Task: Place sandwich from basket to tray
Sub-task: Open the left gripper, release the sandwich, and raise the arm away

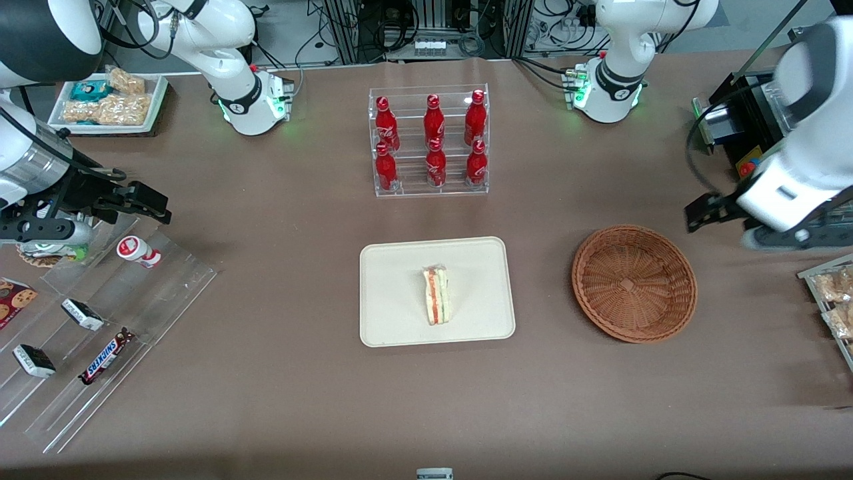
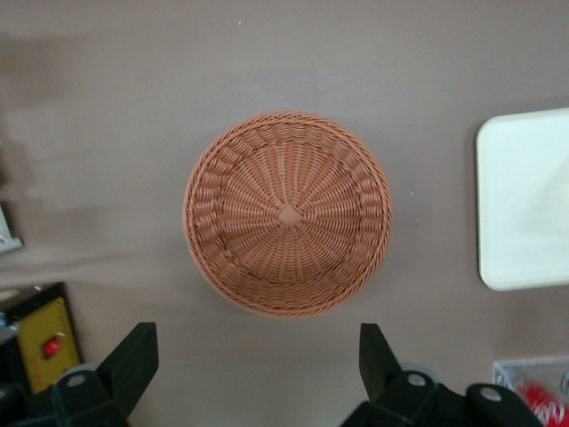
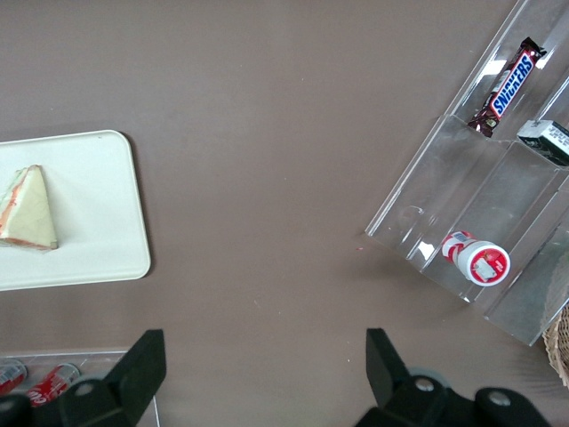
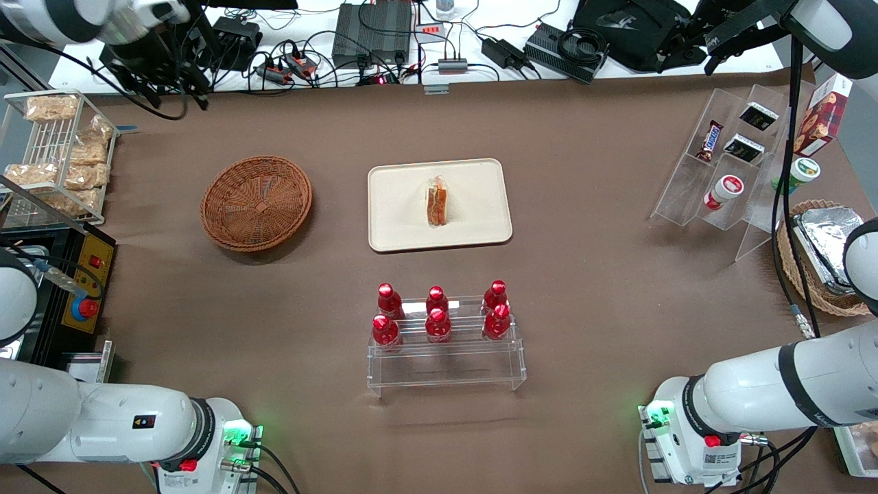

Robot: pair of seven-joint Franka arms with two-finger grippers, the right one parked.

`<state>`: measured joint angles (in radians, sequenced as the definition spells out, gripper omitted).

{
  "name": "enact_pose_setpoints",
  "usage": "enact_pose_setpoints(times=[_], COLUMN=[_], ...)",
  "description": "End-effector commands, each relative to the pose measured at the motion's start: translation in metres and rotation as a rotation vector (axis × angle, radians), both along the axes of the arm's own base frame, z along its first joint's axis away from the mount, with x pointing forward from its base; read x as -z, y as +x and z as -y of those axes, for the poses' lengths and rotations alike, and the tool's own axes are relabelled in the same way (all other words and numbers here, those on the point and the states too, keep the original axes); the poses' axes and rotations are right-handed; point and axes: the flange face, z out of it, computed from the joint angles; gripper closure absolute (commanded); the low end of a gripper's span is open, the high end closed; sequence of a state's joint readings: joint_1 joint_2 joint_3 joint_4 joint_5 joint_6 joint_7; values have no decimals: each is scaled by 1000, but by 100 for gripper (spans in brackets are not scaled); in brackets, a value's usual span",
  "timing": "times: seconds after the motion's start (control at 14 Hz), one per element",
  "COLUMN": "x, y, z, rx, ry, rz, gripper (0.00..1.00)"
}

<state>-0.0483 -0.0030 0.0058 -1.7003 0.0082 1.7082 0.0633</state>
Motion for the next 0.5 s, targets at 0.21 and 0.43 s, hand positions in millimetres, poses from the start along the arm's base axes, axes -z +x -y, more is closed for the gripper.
enact_pose_setpoints(times=[0.21, 0.43], x=[-45, -42], y=[-7, -7], z=[-3, -3], rx=[114, 100], ry=[-7, -11], rz=[39, 30], gripper=[0, 0])
